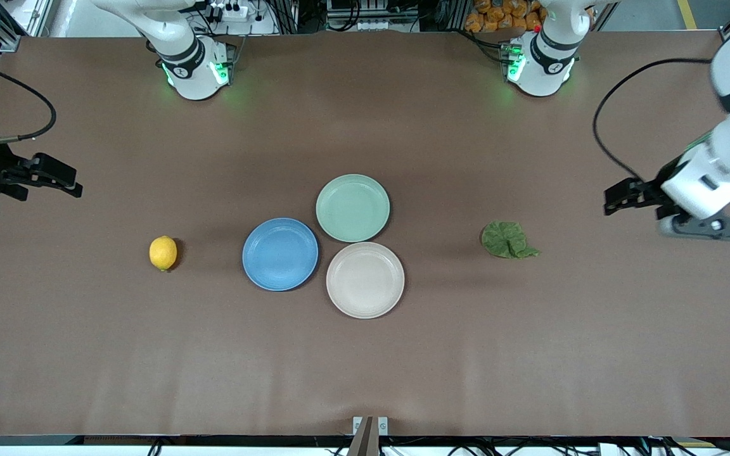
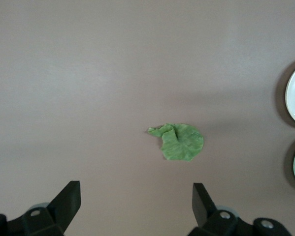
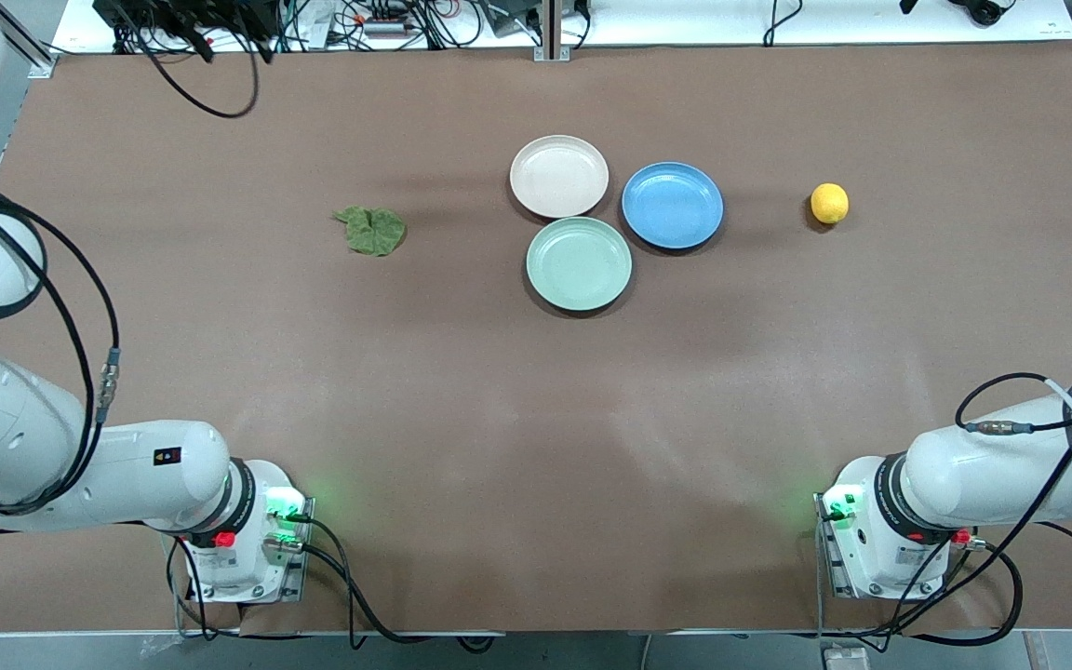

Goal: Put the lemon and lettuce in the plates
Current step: 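Reach the right gripper to the lemon while the left gripper reaches the lettuce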

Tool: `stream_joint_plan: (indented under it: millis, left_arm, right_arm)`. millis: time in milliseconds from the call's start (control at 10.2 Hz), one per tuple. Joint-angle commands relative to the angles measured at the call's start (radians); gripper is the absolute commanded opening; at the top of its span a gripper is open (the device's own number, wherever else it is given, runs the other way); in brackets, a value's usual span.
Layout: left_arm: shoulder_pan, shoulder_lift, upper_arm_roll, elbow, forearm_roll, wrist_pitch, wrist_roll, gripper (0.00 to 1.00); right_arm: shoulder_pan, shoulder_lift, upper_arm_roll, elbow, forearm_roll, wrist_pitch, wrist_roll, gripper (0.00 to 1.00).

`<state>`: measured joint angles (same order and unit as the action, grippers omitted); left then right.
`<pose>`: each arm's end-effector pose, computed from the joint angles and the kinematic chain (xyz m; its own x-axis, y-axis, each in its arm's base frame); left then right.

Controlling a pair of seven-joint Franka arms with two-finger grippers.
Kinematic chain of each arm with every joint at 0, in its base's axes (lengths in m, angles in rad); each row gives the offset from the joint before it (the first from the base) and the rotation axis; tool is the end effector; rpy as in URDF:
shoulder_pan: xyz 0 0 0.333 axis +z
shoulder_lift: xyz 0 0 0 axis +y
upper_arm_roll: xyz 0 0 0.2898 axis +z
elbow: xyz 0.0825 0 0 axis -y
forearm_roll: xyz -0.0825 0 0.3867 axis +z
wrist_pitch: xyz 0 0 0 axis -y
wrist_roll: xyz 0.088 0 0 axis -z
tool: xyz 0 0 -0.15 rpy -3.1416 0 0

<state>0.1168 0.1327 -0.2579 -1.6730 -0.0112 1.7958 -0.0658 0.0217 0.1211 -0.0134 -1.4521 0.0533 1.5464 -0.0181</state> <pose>0.5960 -0.0807 0.4513 0.9975 -0.0708 -0.0086 -0.0704 -0.9965 0.0442 0.5877 0.0134 0.5402 0.9993 0.0277 -0.0258 0.0263 -0.9983 -0.0521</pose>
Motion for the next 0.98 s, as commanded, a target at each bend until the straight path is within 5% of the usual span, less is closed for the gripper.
stream_joint_plan:
  millis: [0, 293, 880]
  left_arm:
    - [-0.002, -0.013, -0.041, -0.114, -0.021, 0.098, -0.081, 1.0]
    - [-0.032, 0.019, -0.043, -0.229, -0.019, 0.234, -0.086, 1.0]
    - [-0.057, 0.149, -0.043, -0.422, -0.012, 0.581, -0.086, 1.0]
  right_arm:
    - [-0.031, 0.027, 0.001, -0.039, 0.005, 0.009, 0.0, 1.0]
    - [-0.049, 0.125, 0.003, -0.063, 0.013, 0.056, 0.0, 1.0]
    - [-0.032, 0.302, 0.009, -0.252, 0.016, 0.371, 0.003, 1.0]
